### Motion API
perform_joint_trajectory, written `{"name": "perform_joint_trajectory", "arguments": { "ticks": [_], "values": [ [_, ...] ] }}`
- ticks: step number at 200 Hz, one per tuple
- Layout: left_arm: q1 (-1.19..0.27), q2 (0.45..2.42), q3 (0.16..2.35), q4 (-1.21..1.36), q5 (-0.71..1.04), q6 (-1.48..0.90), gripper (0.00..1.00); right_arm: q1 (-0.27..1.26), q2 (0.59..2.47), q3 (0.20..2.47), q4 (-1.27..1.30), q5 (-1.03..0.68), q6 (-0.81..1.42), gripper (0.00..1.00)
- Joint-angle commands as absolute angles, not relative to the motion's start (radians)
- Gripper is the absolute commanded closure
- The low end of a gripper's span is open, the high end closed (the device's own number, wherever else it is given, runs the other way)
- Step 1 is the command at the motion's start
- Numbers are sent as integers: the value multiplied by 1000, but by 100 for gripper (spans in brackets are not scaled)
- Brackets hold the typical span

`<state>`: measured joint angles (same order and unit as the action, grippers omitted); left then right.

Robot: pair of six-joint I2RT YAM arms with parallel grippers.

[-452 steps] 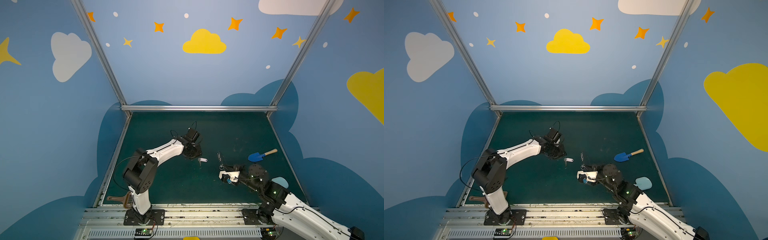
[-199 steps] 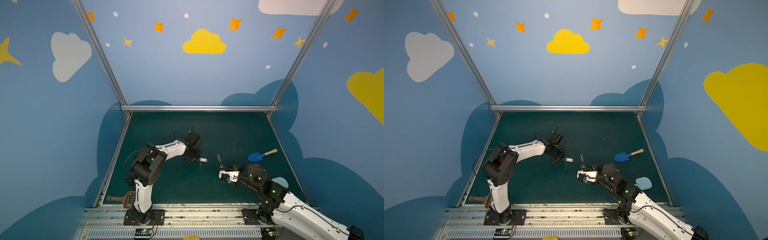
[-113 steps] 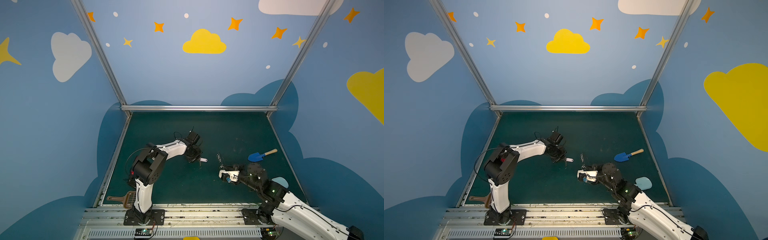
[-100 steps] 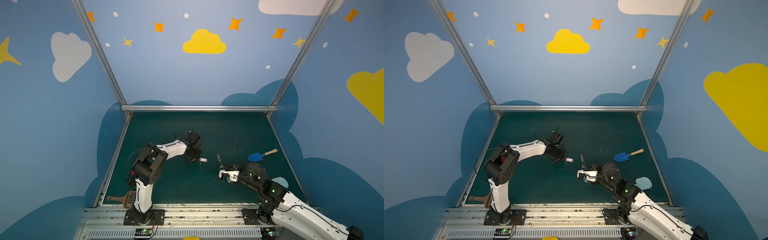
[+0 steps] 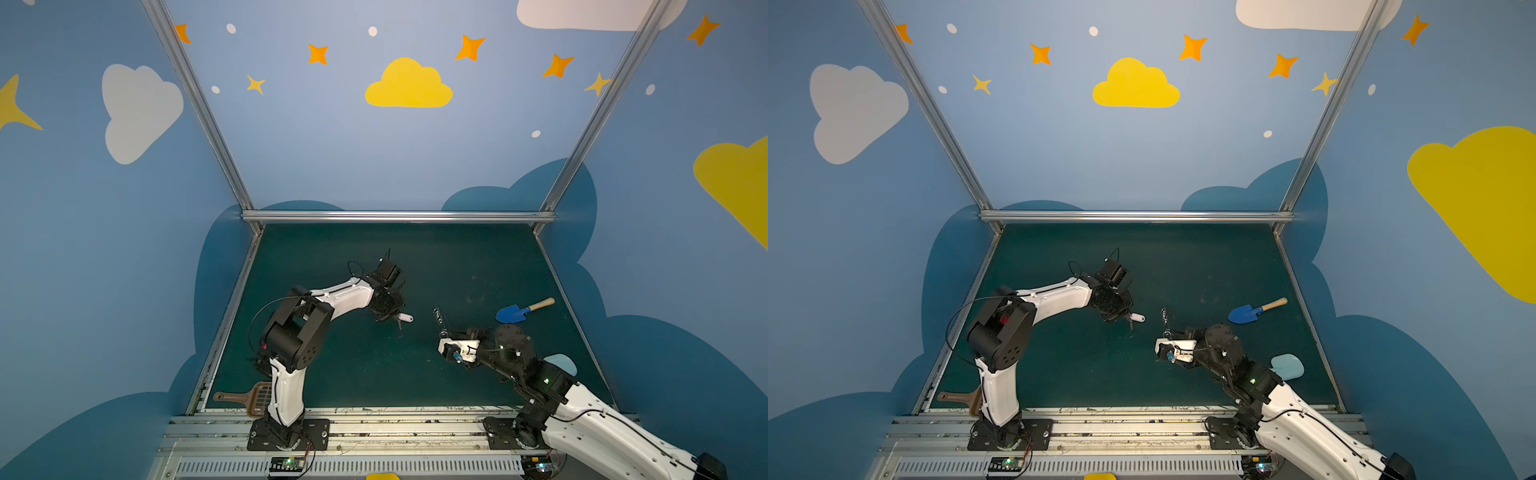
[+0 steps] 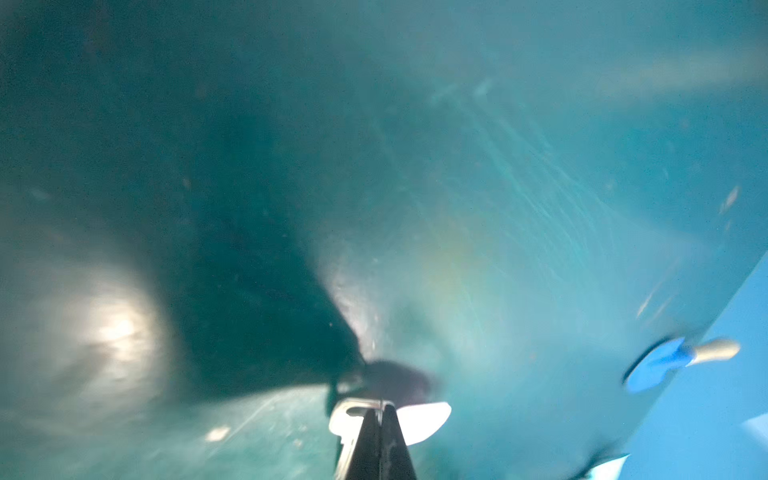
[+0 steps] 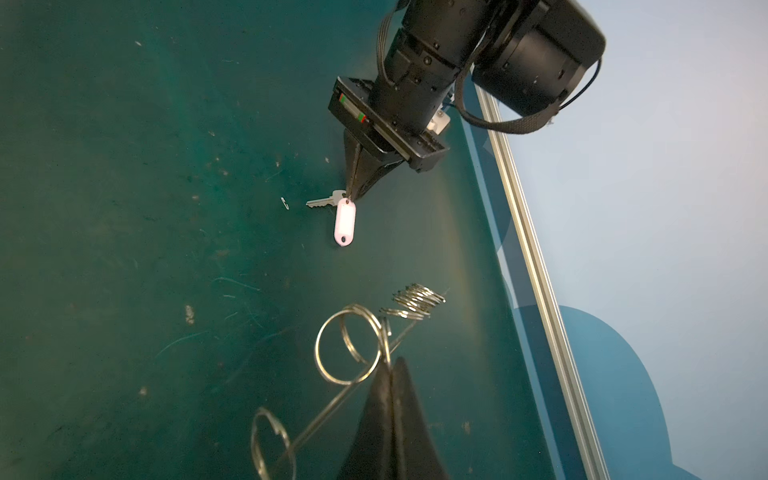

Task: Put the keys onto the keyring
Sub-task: 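Lift the lilac-tagged key with the left gripper toward the ring held by the right gripper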

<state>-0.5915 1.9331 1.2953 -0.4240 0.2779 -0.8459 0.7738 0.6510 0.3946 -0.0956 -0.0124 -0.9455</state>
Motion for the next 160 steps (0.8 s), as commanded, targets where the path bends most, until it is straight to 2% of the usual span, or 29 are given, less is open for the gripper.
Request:
{"name": "perform_joint_trajectory", "arguments": {
  "ticks": [1,35,76,160],
  "values": [
    [-590,1844,1335,-485,232,-601,96,766,655,425,-104,-55,-919,100],
    [-595,1744,1303,-452,229,-343,96,762,655,436,-110,-93,-919,100],
    [-609,1623,1196,-298,285,-77,96,759,662,452,-123,-131,-905,100],
    [-633,1424,950,7,507,309,96,752,679,495,-133,-249,-831,100]
  ]
}}
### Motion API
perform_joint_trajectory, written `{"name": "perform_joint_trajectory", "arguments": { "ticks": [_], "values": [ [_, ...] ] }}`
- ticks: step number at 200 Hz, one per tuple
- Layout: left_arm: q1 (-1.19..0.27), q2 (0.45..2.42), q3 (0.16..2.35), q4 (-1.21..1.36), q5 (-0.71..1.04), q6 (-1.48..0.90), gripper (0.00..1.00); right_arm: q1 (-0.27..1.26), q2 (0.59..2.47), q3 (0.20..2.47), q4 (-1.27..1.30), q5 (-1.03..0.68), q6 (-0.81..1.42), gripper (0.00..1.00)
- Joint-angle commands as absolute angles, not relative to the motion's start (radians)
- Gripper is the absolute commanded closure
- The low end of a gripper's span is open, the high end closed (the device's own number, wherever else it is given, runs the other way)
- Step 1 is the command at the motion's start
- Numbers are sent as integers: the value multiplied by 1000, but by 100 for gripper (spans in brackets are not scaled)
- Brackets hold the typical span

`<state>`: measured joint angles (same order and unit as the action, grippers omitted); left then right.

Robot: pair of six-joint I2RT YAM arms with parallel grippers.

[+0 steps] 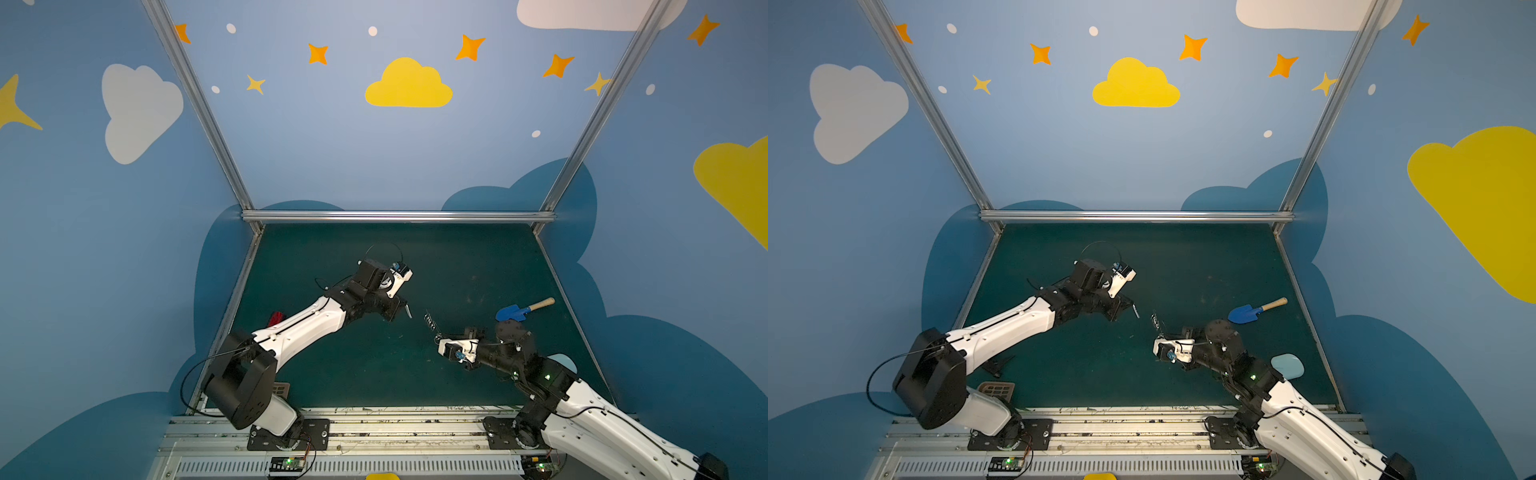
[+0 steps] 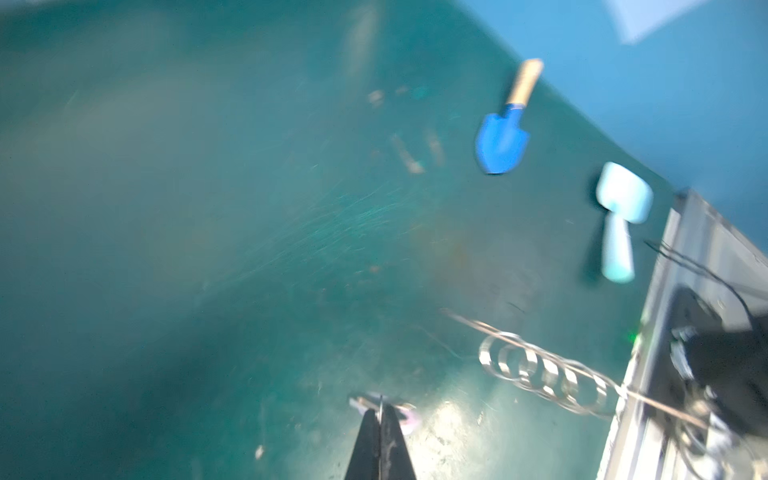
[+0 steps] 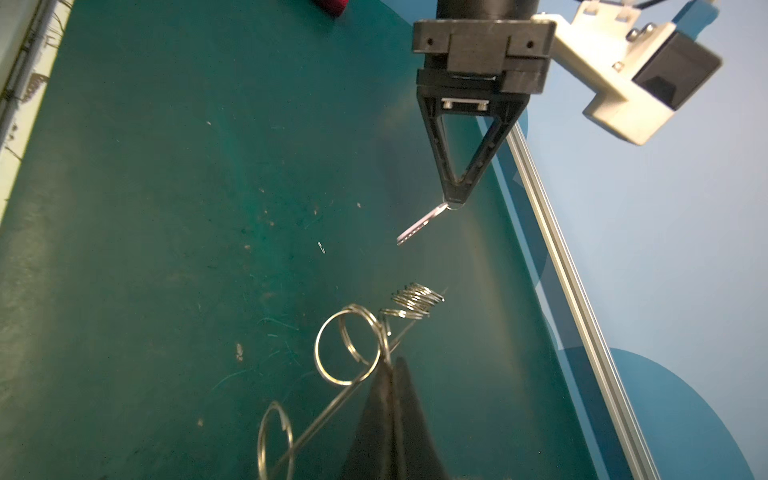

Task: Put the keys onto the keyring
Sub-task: 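Lift the lilac-tagged key with the left gripper toward the ring held by the right gripper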

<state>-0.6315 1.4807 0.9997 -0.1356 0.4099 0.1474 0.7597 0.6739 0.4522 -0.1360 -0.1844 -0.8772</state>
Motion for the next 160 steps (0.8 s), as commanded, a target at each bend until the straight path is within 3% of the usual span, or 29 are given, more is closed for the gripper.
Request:
{"name": "perform_joint_trajectory", "arguments": {
  "ticks": [1,90,160],
  "values": [
    [-634,1422,948,8,510,313,96,753,679,497,-133,-249,-830,100],
    [-636,1328,838,166,788,508,96,729,705,556,-165,-362,-726,100],
    [-710,1270,855,52,758,701,96,721,702,590,-219,-396,-734,100]
  ]
}}
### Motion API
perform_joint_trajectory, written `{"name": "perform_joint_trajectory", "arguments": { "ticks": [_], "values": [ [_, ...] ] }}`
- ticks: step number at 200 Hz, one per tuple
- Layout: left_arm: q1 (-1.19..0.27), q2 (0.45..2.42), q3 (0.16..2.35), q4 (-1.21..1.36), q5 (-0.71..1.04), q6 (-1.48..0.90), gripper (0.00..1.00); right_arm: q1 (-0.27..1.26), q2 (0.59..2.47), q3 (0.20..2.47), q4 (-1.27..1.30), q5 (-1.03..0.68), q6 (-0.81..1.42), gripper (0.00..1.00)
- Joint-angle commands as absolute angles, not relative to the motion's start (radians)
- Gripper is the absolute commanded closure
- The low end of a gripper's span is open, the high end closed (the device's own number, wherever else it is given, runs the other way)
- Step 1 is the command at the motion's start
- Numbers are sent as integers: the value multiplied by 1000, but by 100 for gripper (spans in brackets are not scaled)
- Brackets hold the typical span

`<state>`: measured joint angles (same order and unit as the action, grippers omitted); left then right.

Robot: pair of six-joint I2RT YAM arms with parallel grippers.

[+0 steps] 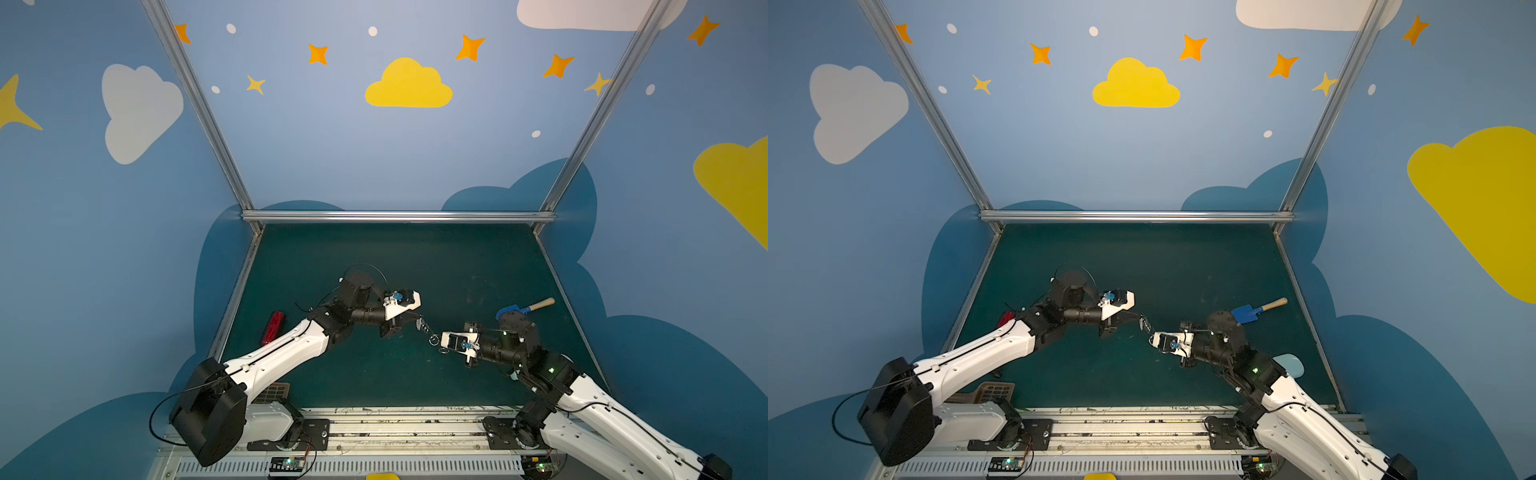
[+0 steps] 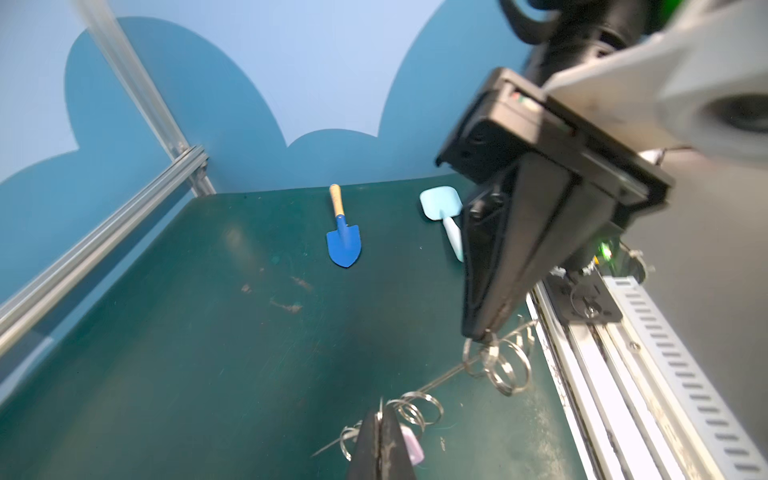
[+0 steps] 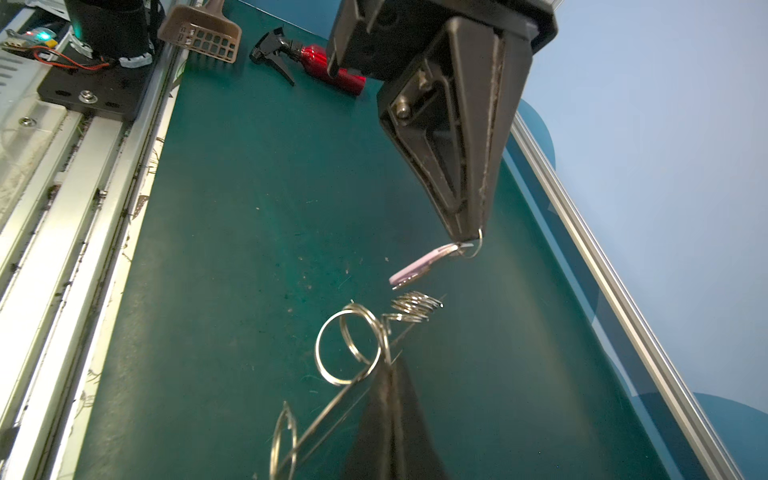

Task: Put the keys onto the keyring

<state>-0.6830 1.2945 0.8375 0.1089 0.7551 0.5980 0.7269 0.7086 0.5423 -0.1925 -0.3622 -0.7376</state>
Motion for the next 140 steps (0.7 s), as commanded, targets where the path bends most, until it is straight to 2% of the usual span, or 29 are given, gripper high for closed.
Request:
{"name": "perform_joint_trajectory", "arguments": {
  "ticks": [1,140],
  "values": [
    [-711,1268,854,52,756,703,96,720,701,590,-221,-397,-736,100],
    [-806,1260,891,-15,670,861,96,722,706,614,-268,-452,-780,100]
  ]
}}
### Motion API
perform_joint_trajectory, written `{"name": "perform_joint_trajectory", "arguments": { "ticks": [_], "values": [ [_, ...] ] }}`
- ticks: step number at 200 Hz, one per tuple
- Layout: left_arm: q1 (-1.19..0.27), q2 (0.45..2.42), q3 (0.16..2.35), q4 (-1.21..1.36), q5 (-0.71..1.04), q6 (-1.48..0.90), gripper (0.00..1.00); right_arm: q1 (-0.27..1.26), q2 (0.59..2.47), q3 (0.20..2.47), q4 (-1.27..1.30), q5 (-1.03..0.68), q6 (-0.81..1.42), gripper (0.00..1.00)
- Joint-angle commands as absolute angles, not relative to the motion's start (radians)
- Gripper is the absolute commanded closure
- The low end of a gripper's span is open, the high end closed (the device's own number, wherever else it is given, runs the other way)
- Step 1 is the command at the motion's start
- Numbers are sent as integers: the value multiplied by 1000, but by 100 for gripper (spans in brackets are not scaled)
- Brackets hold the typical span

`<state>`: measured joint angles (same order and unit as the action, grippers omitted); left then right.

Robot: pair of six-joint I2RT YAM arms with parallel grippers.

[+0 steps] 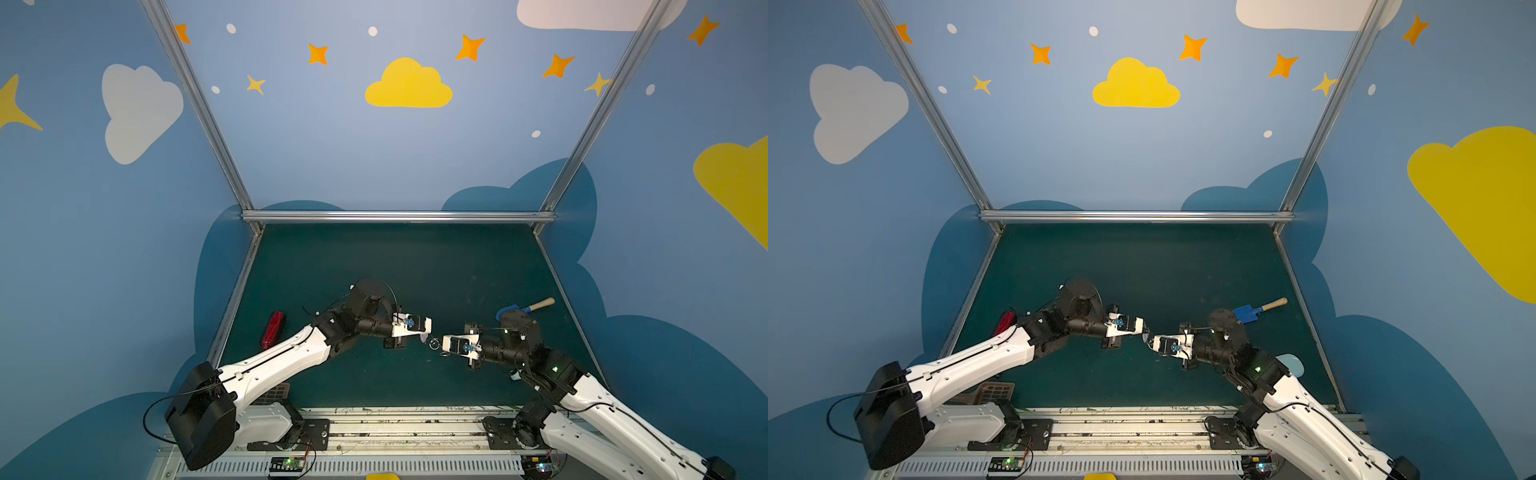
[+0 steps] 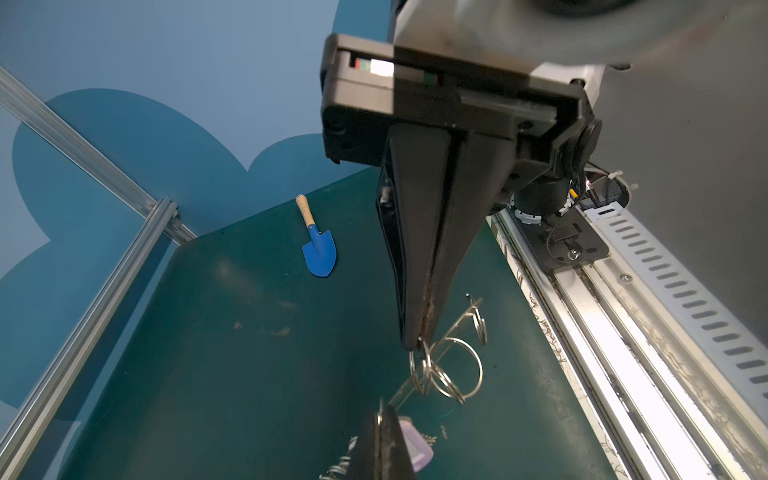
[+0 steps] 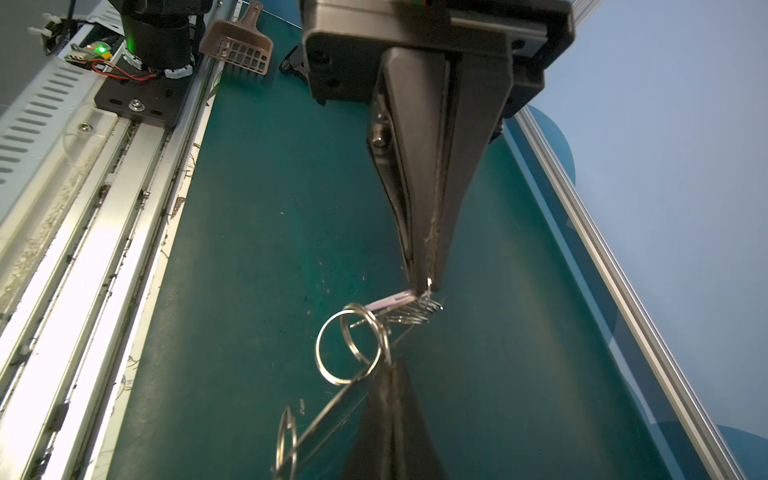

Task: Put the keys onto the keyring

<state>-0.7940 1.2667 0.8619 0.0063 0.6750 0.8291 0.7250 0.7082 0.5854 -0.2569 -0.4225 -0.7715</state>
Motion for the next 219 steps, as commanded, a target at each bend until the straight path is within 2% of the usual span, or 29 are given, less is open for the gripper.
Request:
{"name": "perform_joint_trajectory", "arguments": {
  "ticks": [1,219],
  "values": [
    [-806,1260,890,-15,671,861,96,722,707,614,-268,-452,-780,100],
    [-865,1275,919,-96,647,970,96,719,735,637,-291,-484,-794,100]
  ]
}}
